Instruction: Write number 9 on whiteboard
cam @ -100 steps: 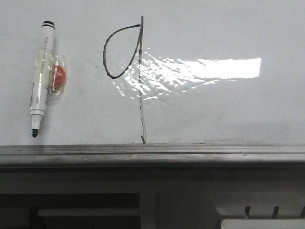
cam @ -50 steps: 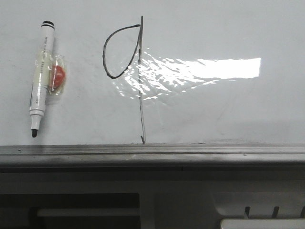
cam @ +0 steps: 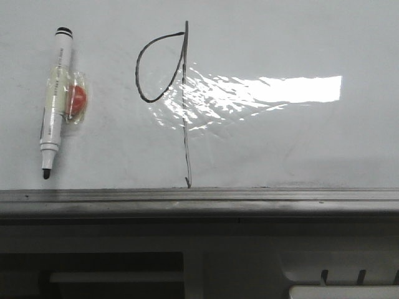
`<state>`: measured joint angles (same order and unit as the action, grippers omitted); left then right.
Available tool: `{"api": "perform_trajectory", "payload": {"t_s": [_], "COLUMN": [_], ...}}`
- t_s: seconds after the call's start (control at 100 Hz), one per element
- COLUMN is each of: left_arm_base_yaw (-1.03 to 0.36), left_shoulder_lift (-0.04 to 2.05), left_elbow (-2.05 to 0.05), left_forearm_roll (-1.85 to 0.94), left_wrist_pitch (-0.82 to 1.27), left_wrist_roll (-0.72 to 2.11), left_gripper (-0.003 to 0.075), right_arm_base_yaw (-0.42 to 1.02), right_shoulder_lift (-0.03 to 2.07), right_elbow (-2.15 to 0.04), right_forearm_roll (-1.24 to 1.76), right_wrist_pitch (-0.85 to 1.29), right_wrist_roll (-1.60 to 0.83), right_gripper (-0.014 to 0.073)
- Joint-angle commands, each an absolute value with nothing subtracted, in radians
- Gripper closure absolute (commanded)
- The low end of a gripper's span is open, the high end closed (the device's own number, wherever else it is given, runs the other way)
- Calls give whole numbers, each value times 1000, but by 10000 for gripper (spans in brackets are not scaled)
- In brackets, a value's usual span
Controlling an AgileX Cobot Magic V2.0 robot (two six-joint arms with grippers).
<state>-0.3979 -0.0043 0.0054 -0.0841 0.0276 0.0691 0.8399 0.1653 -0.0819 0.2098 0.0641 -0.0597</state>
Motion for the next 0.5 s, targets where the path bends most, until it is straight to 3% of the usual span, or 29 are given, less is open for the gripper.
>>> {"api": "perform_trajectory", "payload": {"t_s": [0.0, 0.26, 0.38, 0.49], "left_arm_base_yaw": [-300, -57, -26, -24], "left_shoulder_lift": [-31, -33, -33, -33], "left_elbow": [47, 47, 47, 47], "left_forearm_roll": [-135, -144, -140, -108], "left_wrist_pitch": [-41, 138, 288, 279], "left_wrist_roll": [60, 44, -19, -19], "left_gripper": [740, 740, 740, 740], "right_arm_base_yaw": [841, 841, 841, 841], "right_shoulder_lift": [171, 171, 171, 171], "right_elbow": [-110, -110, -110, -110], "right_forearm_roll": [201, 201, 201, 201], "right_wrist_pitch": [-15, -15, -15, -15], "right_wrist_roll": [-71, -71, -71, -71], "right_gripper": [663, 663, 663, 663]}}
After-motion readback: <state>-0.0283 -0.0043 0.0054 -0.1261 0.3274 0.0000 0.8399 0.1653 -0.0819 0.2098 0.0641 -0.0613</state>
